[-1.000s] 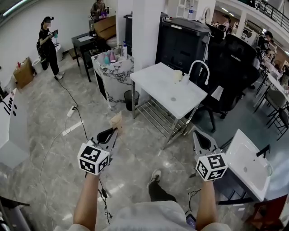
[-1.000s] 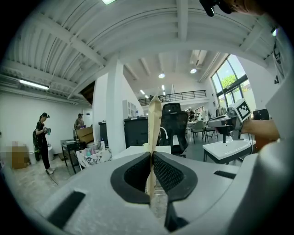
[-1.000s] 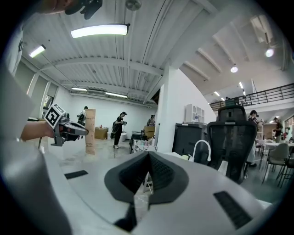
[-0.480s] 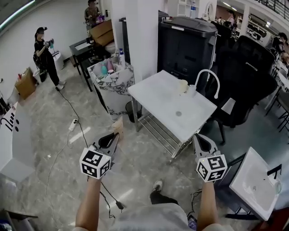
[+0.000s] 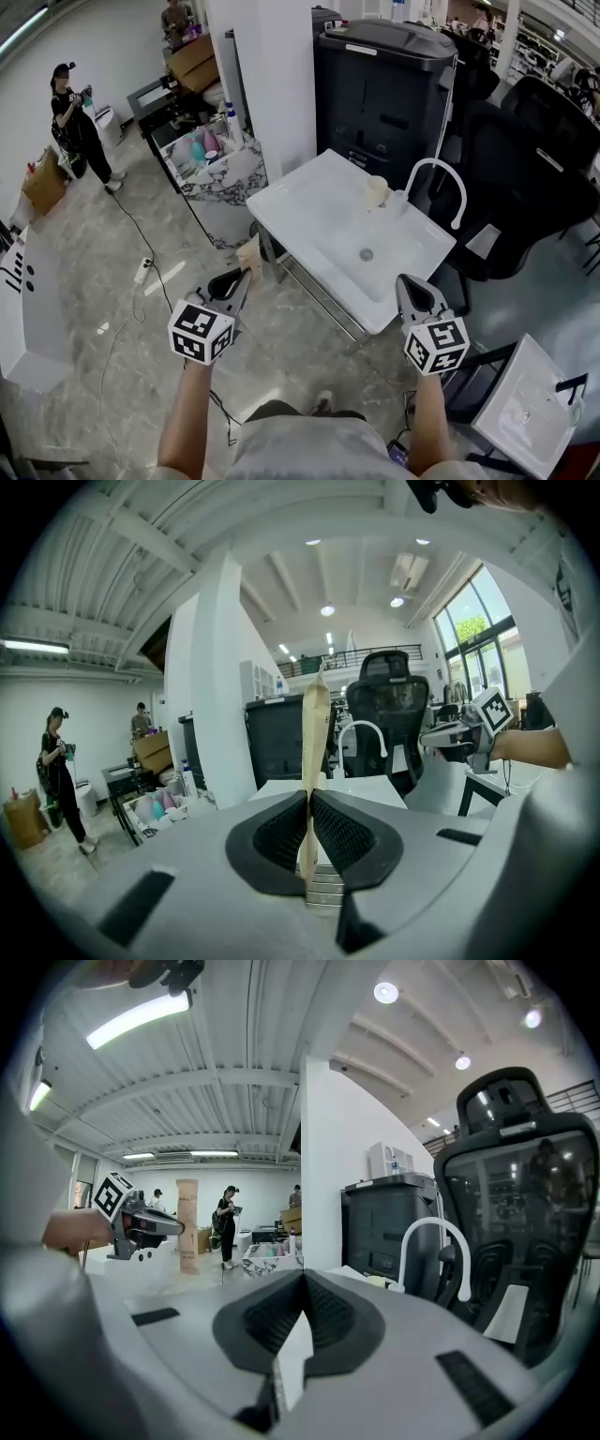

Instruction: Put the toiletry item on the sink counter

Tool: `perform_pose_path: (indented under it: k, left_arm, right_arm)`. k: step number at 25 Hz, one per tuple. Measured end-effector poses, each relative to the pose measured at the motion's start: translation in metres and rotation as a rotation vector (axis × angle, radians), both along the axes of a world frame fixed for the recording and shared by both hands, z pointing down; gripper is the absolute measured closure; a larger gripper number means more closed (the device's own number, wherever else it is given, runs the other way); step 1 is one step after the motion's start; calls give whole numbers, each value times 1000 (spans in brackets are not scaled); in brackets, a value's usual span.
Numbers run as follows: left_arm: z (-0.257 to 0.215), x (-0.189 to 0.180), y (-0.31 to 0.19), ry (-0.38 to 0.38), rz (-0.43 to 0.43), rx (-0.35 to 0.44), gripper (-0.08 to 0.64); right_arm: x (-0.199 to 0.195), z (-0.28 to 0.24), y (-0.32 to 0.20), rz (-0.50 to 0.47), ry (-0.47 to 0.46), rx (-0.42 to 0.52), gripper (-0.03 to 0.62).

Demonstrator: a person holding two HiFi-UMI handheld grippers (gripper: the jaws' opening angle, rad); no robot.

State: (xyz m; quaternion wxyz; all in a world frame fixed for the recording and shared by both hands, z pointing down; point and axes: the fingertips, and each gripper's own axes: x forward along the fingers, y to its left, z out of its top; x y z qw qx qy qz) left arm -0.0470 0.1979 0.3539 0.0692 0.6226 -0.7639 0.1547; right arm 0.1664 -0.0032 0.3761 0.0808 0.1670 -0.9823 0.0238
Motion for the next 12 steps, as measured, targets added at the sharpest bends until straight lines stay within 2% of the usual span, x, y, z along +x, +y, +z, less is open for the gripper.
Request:
perform_pose_path:
  k: [6,12]
  left_arm:
    - [28,-46,-64,26,56,-29,541]
    - [61,-128,-162,31,144,-66,540]
  right_arm:
    - [-30,23,-37,23,30,-18,595]
    - [-74,53,-92,119,60,-29,595]
